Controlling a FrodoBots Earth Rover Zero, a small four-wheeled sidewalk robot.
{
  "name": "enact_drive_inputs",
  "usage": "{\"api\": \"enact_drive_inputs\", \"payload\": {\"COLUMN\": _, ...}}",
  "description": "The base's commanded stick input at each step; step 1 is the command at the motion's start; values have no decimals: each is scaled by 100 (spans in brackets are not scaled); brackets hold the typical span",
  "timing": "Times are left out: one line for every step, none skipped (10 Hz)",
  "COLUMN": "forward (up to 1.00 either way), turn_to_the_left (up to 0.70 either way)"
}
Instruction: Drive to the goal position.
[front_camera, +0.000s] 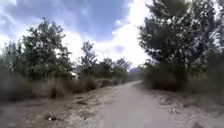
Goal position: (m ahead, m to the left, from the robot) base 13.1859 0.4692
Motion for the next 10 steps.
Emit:
{"api": "enact_drive_inputs", "payload": {"forward": 45, "turn_to_the_left": 0}}
{"api": "enact_drive_inputs", "payload": {"forward": 45, "turn_to_the_left": 0}}
{"api": "enact_drive_inputs", "payload": {"forward": 45, "turn_to_the_left": 0}}
{"api": "enact_drive_inputs", "payload": {"forward": 45, "turn_to_the_left": 0}}
{"api": "enact_drive_inputs", "payload": {"forward": 45, "turn_to_the_left": 0}}
{"api": "enact_drive_inputs", "payload": {"forward": 45, "turn_to_the_left": 0}}
{"api": "enact_drive_inputs", "payload": {"forward": 45, "turn_to_the_left": 0}}
{"api": "enact_drive_inputs", "payload": {"forward": 45, "turn_to_the_left": 0}}
{"api": "enact_drive_inputs", "payload": {"forward": 45, "turn_to_the_left": 0}}
{"api": "enact_drive_inputs", "payload": {"forward": 45, "turn_to_the_left": 0}}
